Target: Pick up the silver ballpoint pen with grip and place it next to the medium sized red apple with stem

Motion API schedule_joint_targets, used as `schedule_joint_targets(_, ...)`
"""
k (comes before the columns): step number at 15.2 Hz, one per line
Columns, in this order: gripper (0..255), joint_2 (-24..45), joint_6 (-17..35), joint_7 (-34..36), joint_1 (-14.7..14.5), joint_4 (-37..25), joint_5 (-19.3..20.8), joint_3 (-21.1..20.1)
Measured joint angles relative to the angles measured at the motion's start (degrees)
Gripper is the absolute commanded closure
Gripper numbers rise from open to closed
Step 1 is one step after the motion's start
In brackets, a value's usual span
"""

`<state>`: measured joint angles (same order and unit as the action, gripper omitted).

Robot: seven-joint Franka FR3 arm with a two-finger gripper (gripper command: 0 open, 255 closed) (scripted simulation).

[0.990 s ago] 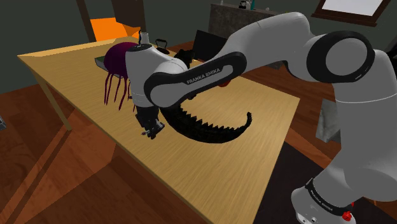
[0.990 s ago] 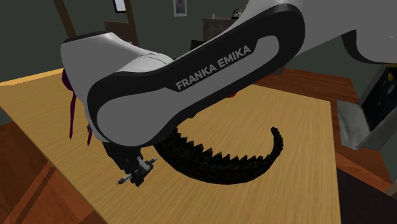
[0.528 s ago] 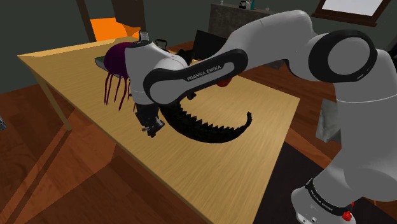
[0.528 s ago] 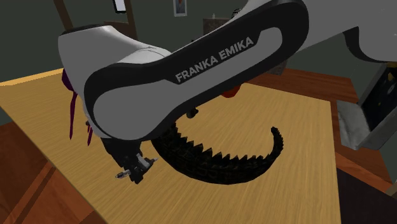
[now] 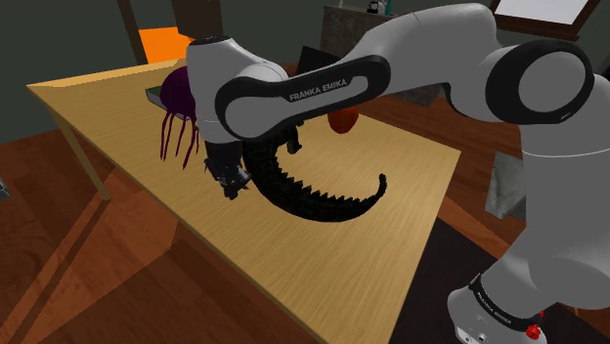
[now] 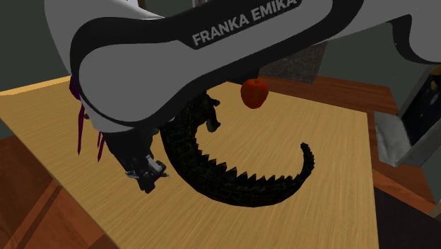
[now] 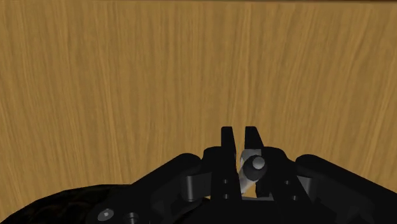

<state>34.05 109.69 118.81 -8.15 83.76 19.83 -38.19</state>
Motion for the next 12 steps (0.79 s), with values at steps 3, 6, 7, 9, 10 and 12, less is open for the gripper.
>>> schedule_joint_targets(3, 255, -0.52, -1.76, -0.26, -0.08, -1.37, -0.4, -0.26)
schedule_joint_targets(6, 255, -1.12, -3.92, -0.6, -0.19, -3.09, -0.86, -0.54)
schedule_joint_targets(7, 255, -1.32, -4.58, -0.65, -0.23, -3.6, -1.0, -0.63)
schedule_joint_targets(9, 255, -1.46, -5.92, -0.81, -0.42, -4.88, -1.15, -0.72)
schedule_joint_targets(10, 255, -1.64, -6.61, -0.84, -0.51, -5.43, -1.26, -0.8)
schedule_joint_targets(12, 255, -1.94, -8.12, -1.02, -0.66, -6.74, -1.48, -0.94)
